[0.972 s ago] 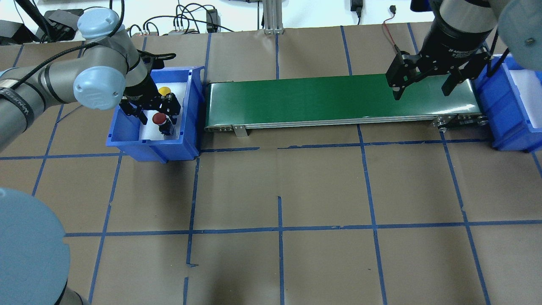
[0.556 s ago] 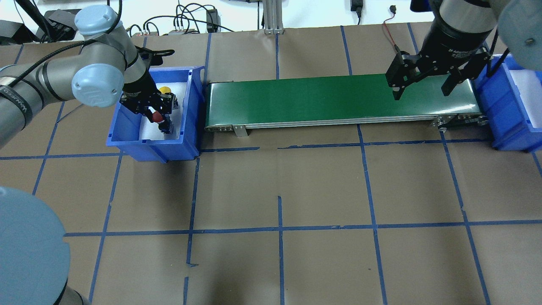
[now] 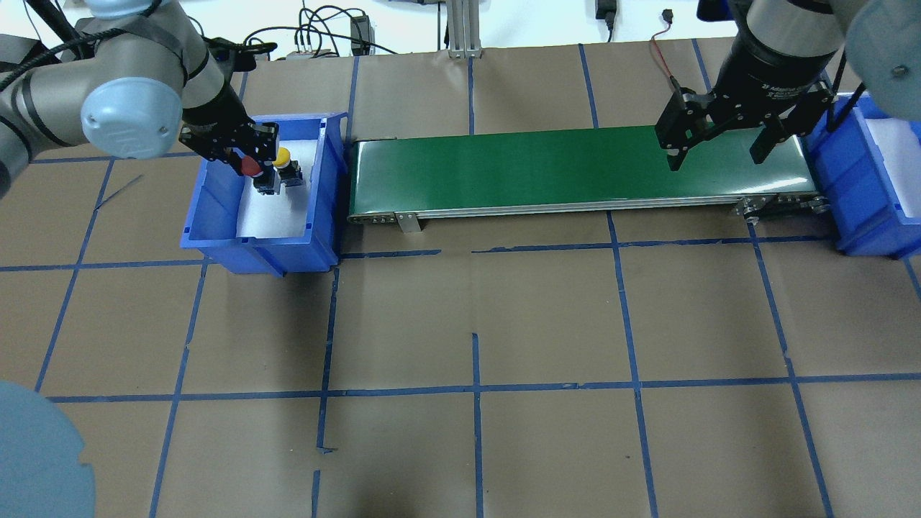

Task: Transport two buttons from left to right
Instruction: 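Carry the red button with the left gripper onto the conveyor's near end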

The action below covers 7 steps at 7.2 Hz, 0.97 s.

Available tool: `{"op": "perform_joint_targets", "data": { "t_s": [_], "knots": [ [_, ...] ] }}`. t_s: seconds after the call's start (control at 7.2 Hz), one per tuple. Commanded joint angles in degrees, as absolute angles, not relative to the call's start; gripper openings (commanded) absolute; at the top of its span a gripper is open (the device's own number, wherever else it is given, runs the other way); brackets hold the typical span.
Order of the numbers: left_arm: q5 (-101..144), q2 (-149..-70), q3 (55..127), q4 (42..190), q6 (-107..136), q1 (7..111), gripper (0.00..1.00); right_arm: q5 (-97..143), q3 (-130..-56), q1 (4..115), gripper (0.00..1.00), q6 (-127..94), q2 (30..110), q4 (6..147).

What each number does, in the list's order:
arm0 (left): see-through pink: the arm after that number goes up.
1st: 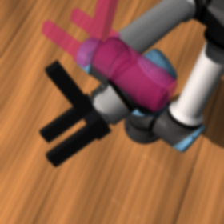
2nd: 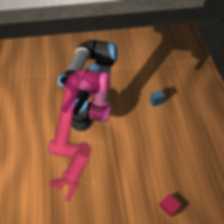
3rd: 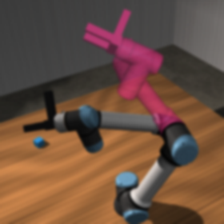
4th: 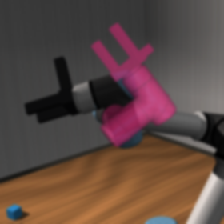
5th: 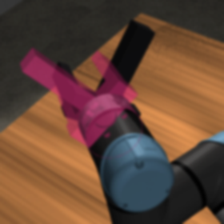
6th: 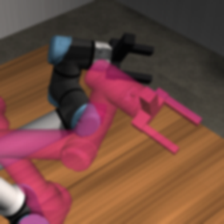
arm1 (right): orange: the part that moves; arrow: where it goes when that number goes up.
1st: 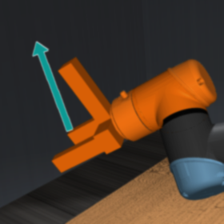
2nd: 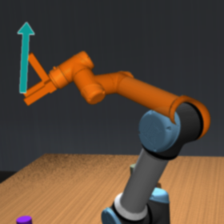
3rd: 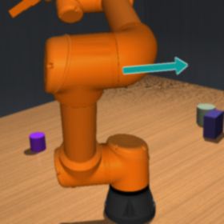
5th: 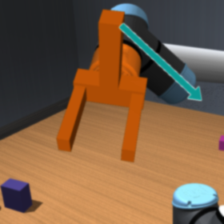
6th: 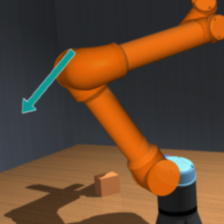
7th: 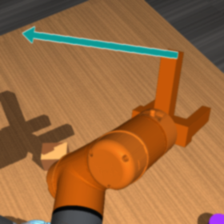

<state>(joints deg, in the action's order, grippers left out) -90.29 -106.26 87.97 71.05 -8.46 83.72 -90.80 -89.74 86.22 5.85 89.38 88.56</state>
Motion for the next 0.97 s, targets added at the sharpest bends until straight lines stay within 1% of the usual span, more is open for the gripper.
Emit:
{"op": "perform_joint_targets", "data": {
  "t_s": [0.0, 0.14, 0.28, 0.56, 0.83],
  "knots": [
    [-89.4, -106.3, 82.5, 72.7, 0.8, 89.6, 0.25, -90.8, -89.9, 86.2, 1.00, 5.7, 89.5, 88.2],
    [-86.4, -109.6, 81.3, 72.6, 7.8, 93.3, 0.25, -90.8, -89.9, 86.2, 1.00, 5.7, 89.5, 88.2],
    [-86.7, -112.2, 81.2, 72.1, 8.6, 95.0, 0.25, -90.8, -89.9, 86.2, 1.00, 5.7, 89.5, 88.2],
    [-86.7, -117.1, 81.1, 69.5, 8.4, 95.0, 0.25, -90.8, -90.2, 86.3, 1.00, 5.7, 89.5, 88.2],
    [-86.7, -118.4, 81.2, 68.4, 8.3, 95.0, 0.28, -90.8, -90.4, 86.2, 1.00, 5.8, 89.5, 88.2]
  ]
}}
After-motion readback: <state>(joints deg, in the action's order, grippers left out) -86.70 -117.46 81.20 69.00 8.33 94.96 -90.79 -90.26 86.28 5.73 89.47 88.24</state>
